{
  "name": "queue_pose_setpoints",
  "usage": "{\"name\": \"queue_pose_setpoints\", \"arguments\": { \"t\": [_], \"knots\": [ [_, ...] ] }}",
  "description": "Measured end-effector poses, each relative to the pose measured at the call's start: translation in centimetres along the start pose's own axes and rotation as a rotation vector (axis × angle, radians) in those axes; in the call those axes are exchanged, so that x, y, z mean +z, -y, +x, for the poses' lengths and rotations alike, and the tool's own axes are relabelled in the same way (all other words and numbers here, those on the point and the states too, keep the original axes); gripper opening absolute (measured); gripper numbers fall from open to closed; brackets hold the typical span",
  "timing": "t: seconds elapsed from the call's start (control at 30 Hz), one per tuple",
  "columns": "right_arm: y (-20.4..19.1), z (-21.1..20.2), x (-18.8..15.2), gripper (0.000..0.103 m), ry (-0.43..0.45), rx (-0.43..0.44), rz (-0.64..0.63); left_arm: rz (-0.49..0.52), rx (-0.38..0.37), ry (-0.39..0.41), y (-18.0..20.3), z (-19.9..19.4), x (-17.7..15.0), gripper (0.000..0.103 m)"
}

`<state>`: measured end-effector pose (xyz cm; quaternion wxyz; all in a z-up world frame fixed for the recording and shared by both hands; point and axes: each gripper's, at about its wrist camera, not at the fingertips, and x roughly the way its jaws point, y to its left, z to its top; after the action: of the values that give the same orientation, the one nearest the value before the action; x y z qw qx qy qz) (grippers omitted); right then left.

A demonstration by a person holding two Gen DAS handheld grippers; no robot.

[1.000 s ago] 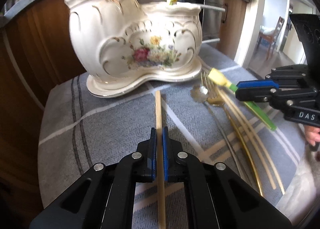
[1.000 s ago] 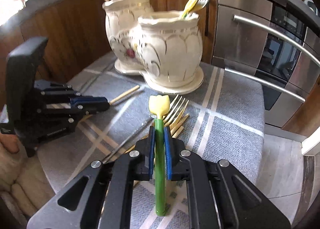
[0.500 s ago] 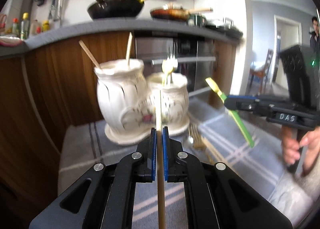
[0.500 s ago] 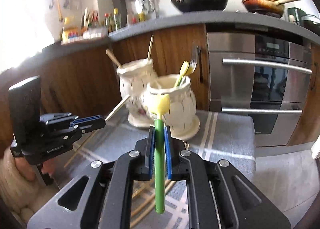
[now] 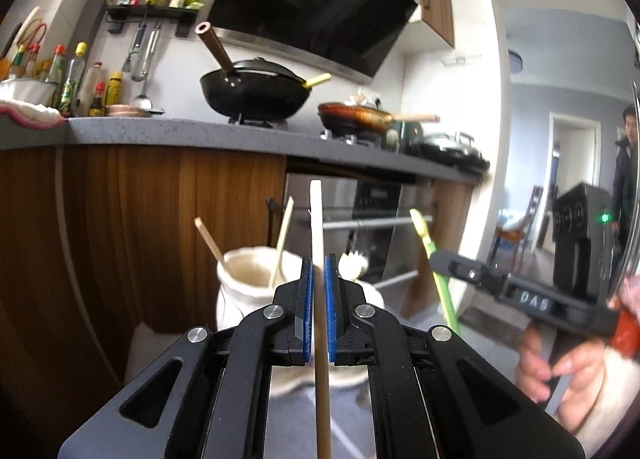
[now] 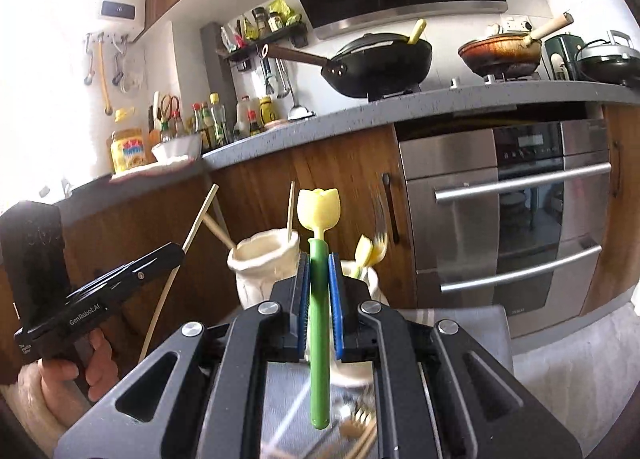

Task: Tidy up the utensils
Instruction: 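Lift chopstick and green spatula with both tools over the ceramic holder, then lower and release chopstick and spatula into the holder openings with both tools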

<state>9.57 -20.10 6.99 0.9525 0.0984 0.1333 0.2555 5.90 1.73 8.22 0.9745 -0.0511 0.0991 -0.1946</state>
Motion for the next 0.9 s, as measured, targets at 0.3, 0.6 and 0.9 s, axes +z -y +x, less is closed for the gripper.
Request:
{"name": "queue_pose_setpoints", "arguments": {
  "t": [0.3,0.6,0.9],
  "knots": [
    [0.7,4.2,2.5,0.009,0.042,0.003,0.018,-0.057,0.028,0.064,-2.3,2.9,2.8,0.006],
    [1.6,7.4,2.9,0.009,0.053,-0.017,0.029,-0.045,0.038,0.132,-2.4,6.8,5.9,0.006],
    [2.6,9.0,1.4,0.009,0.018,-0.04,0.063,-0.018,0.112,0.146,-2.9,10.8,6.2,0.006]
  ]
}}
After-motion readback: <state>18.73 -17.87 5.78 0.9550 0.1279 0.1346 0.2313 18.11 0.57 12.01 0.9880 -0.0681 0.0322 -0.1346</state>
